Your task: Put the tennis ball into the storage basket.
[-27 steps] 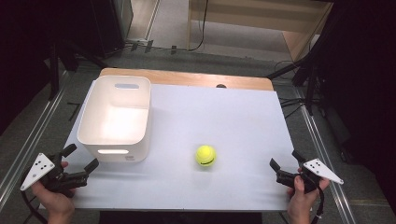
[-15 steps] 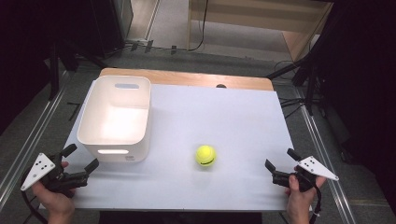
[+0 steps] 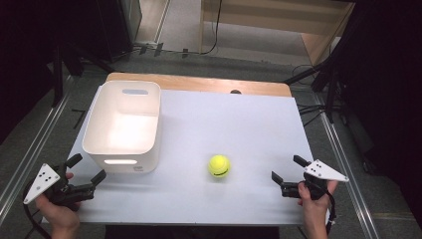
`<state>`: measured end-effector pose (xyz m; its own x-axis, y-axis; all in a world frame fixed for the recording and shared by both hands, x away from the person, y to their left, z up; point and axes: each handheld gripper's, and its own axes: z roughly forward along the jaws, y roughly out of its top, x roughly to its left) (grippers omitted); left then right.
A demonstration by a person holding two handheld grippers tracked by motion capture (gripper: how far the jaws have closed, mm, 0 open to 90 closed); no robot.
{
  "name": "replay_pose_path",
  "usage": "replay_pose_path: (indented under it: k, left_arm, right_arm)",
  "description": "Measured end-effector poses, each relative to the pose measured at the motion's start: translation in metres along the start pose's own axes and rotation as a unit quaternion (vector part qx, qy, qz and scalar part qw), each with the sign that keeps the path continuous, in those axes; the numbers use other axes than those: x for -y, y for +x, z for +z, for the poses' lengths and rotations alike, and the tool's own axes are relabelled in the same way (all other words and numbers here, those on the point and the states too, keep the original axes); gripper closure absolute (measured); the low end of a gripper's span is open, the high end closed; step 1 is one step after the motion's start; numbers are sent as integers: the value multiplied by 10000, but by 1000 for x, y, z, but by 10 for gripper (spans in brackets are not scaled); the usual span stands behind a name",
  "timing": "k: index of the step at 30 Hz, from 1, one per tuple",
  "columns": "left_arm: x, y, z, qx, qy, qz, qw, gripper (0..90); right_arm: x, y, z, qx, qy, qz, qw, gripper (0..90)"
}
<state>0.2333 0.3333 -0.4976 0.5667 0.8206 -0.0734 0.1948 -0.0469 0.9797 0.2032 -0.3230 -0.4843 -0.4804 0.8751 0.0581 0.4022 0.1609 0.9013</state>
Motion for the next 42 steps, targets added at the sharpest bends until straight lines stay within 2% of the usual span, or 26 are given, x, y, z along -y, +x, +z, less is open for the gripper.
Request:
replay_pose_path:
  k: [6,11,22,37,42]
  left_arm:
    - [0,0,0,4,-1,-5,10000,0]
    - [0,0,0,10,-6,-10,10000,0]
    - [0,1,0,18,-17,-26,10000,0]
    - [0,1,0,22,-23,-43,10000,0]
    - [0,1,0,25,-24,-42,10000,0]
  right_arm:
    - [-8,5,5,-131,186,-150,9996,0]
    - [-14,12,12,-149,382,-324,9986,0]
    - [-29,23,27,-296,533,-593,9964,0]
    - [-45,34,51,-604,961,-882,9896,0]
    - [-48,38,57,-675,1108,-896,9875,0]
